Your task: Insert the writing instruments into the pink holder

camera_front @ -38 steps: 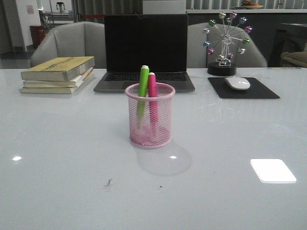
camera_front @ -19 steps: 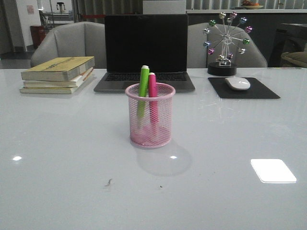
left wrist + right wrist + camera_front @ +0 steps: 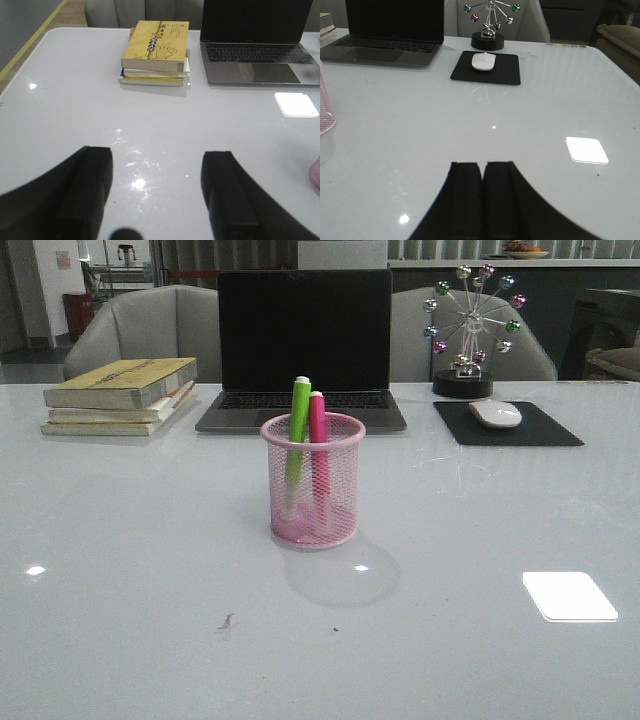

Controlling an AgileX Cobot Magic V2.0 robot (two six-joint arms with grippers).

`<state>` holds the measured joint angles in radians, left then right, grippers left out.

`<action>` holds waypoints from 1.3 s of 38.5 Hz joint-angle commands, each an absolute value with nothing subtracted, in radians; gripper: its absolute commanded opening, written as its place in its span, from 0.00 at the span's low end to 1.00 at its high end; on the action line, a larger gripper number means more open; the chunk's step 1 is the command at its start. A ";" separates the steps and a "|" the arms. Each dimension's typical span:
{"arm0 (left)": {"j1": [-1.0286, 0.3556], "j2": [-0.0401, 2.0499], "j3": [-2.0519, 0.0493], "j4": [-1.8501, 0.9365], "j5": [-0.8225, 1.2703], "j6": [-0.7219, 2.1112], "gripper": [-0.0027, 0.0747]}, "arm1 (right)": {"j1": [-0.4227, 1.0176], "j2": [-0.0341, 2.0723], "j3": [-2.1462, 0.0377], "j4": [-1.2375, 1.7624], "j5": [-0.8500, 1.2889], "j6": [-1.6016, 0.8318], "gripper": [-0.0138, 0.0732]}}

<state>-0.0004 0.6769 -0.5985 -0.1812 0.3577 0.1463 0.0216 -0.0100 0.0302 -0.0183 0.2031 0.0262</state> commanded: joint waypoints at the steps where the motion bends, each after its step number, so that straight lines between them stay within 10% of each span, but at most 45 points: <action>1: 0.000 0.674 -0.626 -0.195 0.274 0.144 0.62 | 0.017 -0.023 0.032 -0.018 0.121 0.023 0.22; 29: -0.015 0.637 -0.601 -0.183 0.265 0.144 0.61 | 0.017 -0.023 0.032 -0.018 0.121 0.023 0.22; 40: -0.049 0.467 -0.502 -0.183 0.210 0.144 0.16 | 0.017 -0.023 0.032 -0.018 0.121 0.023 0.22; 50: -0.049 0.156 -0.312 -0.124 0.109 0.144 0.16 | 0.017 -0.023 0.032 -0.018 0.121 0.023 0.22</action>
<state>-0.0418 0.2129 -0.3237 -0.1360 0.2282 0.1463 0.0216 -0.0100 0.0302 -0.0183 0.2053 0.0262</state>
